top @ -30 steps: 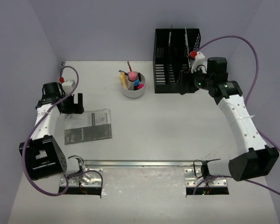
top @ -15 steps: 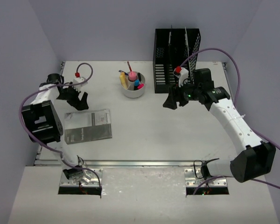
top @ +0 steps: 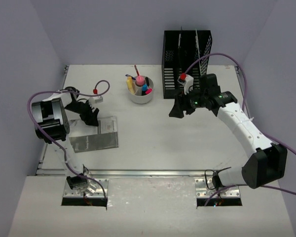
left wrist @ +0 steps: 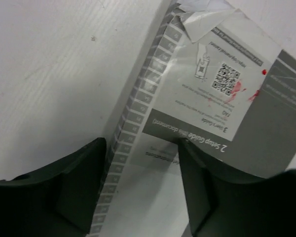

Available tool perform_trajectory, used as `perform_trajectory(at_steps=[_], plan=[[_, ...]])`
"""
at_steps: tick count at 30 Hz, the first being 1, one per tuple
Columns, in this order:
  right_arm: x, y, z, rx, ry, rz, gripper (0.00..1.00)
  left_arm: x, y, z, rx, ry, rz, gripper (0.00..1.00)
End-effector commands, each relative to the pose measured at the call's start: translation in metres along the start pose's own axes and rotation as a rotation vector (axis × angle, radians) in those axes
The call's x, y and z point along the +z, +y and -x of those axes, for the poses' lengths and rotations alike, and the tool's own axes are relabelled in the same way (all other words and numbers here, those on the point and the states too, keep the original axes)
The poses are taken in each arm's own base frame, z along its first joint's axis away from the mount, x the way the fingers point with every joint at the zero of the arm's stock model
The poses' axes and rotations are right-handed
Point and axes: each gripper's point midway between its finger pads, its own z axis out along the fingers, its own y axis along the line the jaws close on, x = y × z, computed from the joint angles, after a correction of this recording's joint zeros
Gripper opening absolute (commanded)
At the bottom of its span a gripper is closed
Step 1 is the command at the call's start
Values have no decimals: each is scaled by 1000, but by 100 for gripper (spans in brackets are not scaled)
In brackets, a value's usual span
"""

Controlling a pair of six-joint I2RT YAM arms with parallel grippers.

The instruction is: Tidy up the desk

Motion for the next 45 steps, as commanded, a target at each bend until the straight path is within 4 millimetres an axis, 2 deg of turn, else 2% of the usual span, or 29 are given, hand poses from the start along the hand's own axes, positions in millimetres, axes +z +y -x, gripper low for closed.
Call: perform_trajectory(at_steps=[1,2,3,4,5,6,9,12,14,17,18,19,20,22,23,25,26,27,28,29,30,31,32,33,34,35,38,42,45], plan=[[0,10,25,-87,-57,23,66,7,8,-4,73,19,31,56],[1,12,28,-95,-61,26,66,13,3,-10,81,39,24,45],[2,10,29,-93,-59,21,66,12,11,-10,112,50,69,39],[3,12,30,-99,-58,25,65,15,9,-15,113,61,72,31],[4,13,32,-102,-59,27,65,16,10,-15,121,64,79,9],[5,12,35,-107,-63,25,65,17,11,-15,119,64,86,1],[8,15,41,-149,-84,15,65,14,10,-6,65,34,77,0],[12,16,46,-205,-100,-7,65,2,9,20,-6,-45,79,0],[15,16,49,-244,-114,-23,66,-12,5,46,-79,-131,83,0],[22,13,59,-384,-159,-72,68,-27,-9,76,-186,-234,49,0],[27,19,67,-477,-194,-77,69,-31,-13,81,-219,-257,35,0],[32,17,62,-528,-193,-103,71,-36,-23,90,-269,-291,13,0],[35,19,74,-643,-244,-124,73,-38,-27,94,-293,-305,5,0],[48,26,60,-752,-251,-124,74,-46,-37,103,-349,-348,-6,0],[49,31,71,-837,-306,-134,76,-47,-41,104,-367,-357,-10,0],[63,43,56,-901,-315,-99,77,-53,-53,108,-423,-387,-26,0],[66,50,61,-959,-357,-98,79,-54,-57,109,-442,-393,-34,0],[72,62,56,-996,-374,-70,79,-53,-62,106,-470,-393,-44,0],[81,64,38,-1021,-362,-45,79,-57,-68,109,-506,-407,-59,0],[81,74,48,-1094,-440,-48,79,-58,-70,109,-532,-414,-69,0],[87,89,40,-1148,-470,-14,80,-57,-74,107,-559,-416,-83,0],[97,88,13,-1188,-453,10,81,-57,-77,107,-605,-415,-103,0],[96,110,21,-1293,-566,23,81,-56,-79,106,-633,-416,-118,0],[100,115,13,-1331,-595,39,82,-54,-82,102,-671,-414,-140,0],[106,116,-7,-1364,-592,66,84,-53,-85,101,-721,-412,-163,0],[108,129,-6,-1426,-667,78,85,-51,-85,99,-744,-409,-170,0],[120,146,-17,-1490,-729,112,85,-48,-86,92,-818,-415,-179,0],[128,168,-12,-1542,-815,135,85,-54,-82,92,-927,-464,-209,0],[142,181,-19,-1577,-839,190,74,-63,-83,98,-1036,-513,-227,0]])
